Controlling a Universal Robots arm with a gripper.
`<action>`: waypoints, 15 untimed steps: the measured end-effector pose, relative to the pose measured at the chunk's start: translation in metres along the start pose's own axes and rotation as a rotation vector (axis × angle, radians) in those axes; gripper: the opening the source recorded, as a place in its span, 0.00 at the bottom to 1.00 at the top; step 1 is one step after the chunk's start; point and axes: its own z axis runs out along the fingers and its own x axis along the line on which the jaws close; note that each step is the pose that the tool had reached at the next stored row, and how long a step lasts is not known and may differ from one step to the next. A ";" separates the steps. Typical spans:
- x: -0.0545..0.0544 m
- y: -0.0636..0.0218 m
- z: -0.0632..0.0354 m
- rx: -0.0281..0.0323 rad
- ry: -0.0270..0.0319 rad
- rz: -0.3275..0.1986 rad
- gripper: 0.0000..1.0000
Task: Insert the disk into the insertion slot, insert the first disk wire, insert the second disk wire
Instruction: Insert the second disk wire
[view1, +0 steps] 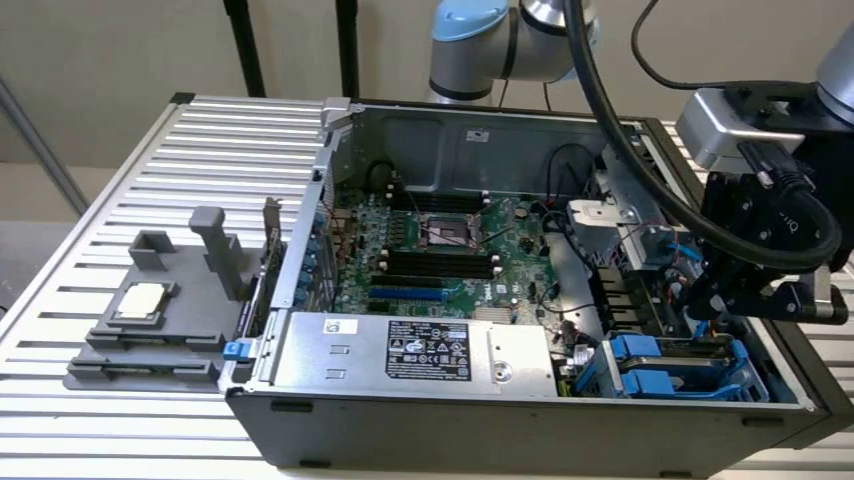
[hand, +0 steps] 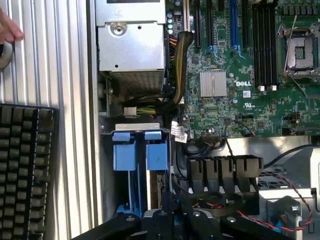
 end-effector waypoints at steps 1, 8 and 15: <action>0.002 0.0002 0.0005 0.0043 -0.0060 -0.001 0.16; 0.018 0.0071 0.0070 0.0166 -0.0319 -0.002 0.16; 0.022 0.0161 0.0124 0.0410 -0.0567 -0.011 0.16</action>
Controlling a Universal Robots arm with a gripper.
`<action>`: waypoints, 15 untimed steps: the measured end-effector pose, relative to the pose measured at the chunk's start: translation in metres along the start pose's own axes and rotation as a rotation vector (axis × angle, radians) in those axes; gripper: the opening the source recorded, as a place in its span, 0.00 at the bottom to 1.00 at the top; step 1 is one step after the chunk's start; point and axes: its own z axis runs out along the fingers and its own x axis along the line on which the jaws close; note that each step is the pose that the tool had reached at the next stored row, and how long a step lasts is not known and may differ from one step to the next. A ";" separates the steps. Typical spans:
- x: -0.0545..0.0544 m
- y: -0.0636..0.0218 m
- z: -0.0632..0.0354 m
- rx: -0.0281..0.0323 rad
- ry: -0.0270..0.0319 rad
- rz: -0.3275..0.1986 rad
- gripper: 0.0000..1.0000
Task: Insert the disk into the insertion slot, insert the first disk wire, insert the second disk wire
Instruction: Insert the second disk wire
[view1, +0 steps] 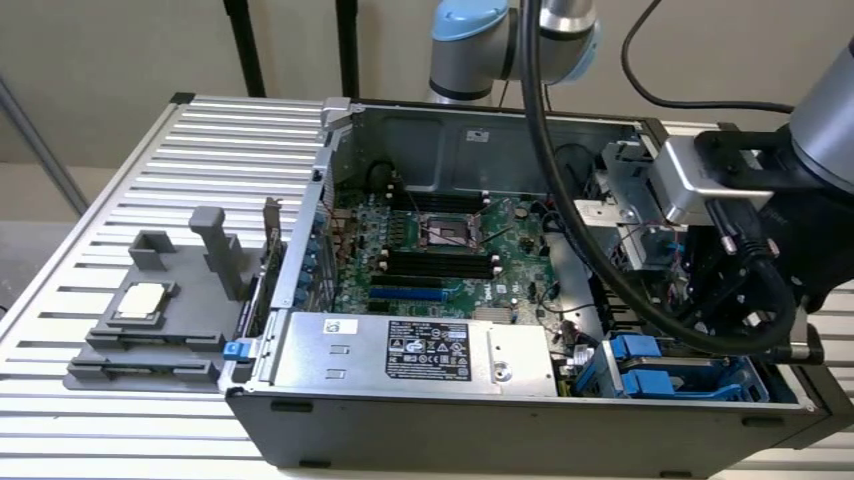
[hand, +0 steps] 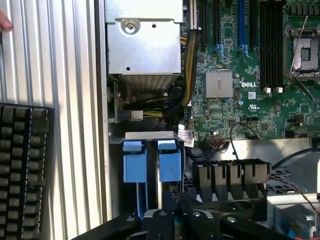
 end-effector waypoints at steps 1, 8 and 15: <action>0.000 0.0005 0.0005 0.0062 -0.0046 -0.002 0.16; 0.004 0.0029 0.0069 0.0266 -0.0277 -0.014 0.16; 0.005 0.0033 0.0121 0.0385 -0.0443 -0.025 0.16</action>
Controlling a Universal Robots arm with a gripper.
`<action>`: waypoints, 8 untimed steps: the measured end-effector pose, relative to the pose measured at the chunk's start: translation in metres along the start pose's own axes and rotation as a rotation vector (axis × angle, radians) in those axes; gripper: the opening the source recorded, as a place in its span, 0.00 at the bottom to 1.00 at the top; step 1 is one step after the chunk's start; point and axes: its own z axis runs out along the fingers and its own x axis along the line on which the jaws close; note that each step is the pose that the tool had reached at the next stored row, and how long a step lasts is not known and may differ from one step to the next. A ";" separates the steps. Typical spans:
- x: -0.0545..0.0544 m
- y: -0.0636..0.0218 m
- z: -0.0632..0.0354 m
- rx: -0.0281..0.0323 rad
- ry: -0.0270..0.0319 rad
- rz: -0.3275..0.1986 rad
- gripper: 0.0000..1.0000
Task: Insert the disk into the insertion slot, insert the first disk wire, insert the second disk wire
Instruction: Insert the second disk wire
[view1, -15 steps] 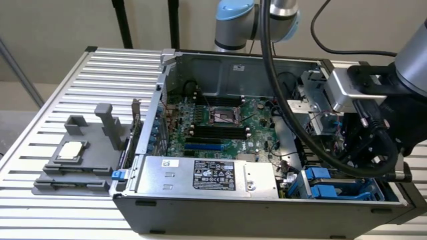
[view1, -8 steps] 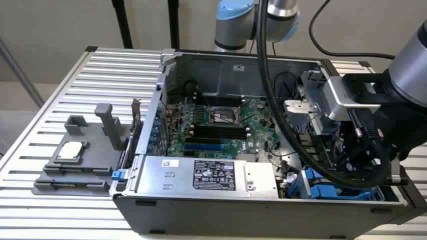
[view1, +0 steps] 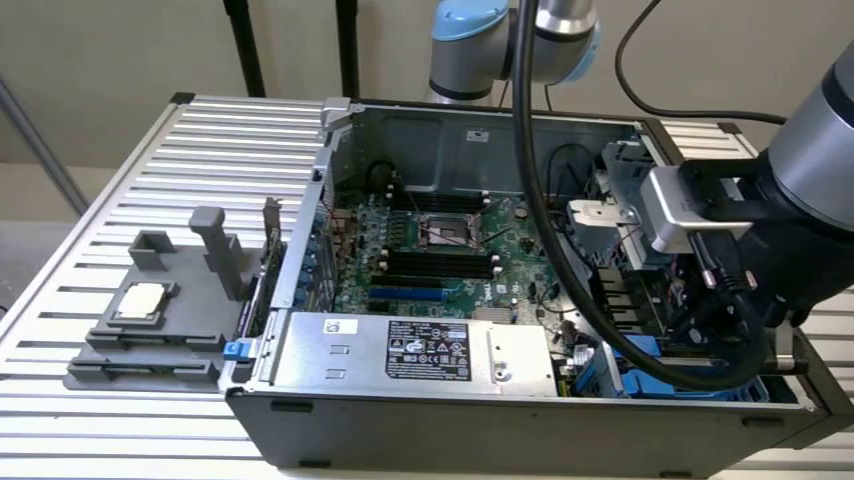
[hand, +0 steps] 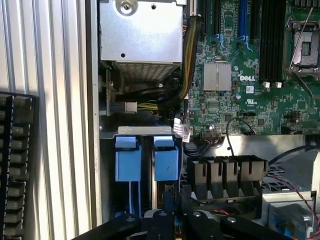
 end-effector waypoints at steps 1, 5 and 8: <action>0.000 0.0000 0.0002 0.0001 -0.0020 0.000 0.16; 0.001 0.0002 0.0019 0.0007 -0.0069 -0.003 0.16; 0.001 0.0003 0.0028 0.0009 -0.0085 -0.004 0.16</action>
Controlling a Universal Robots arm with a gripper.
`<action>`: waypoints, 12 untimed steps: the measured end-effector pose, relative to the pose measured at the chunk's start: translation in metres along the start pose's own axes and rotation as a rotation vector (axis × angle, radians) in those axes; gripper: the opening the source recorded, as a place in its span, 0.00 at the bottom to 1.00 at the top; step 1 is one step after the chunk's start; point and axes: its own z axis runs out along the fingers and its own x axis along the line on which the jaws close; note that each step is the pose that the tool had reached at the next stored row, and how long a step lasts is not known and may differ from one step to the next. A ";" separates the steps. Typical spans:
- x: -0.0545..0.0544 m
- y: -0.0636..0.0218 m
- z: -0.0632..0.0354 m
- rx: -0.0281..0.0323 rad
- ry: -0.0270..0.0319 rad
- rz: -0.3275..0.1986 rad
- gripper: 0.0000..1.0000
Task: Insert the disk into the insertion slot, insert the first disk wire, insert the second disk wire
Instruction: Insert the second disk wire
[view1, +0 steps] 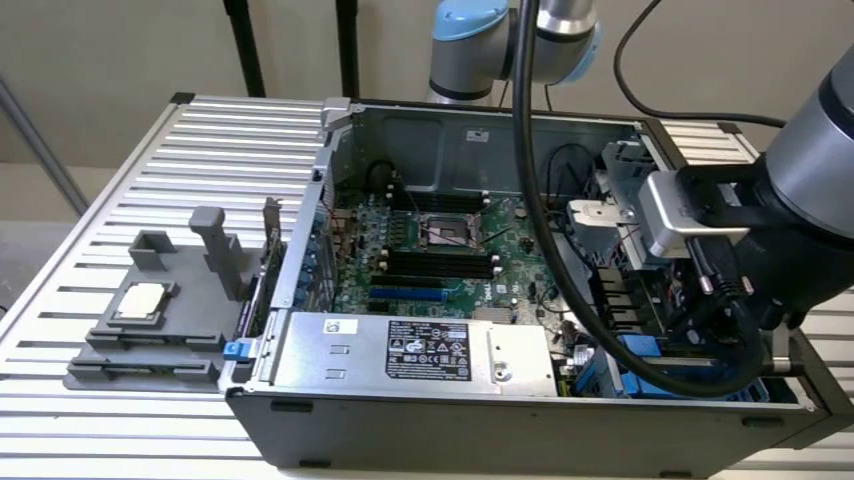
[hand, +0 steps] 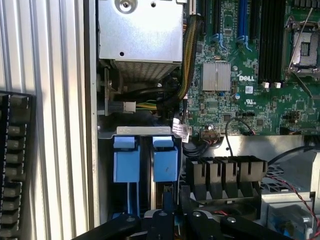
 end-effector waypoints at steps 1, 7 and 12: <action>0.000 0.0000 0.0003 0.0000 -0.0007 0.000 0.16; 0.001 -0.0001 0.0010 -0.0003 -0.0037 -0.002 0.16; 0.002 -0.0007 0.0017 -0.0002 -0.0086 -0.003 0.16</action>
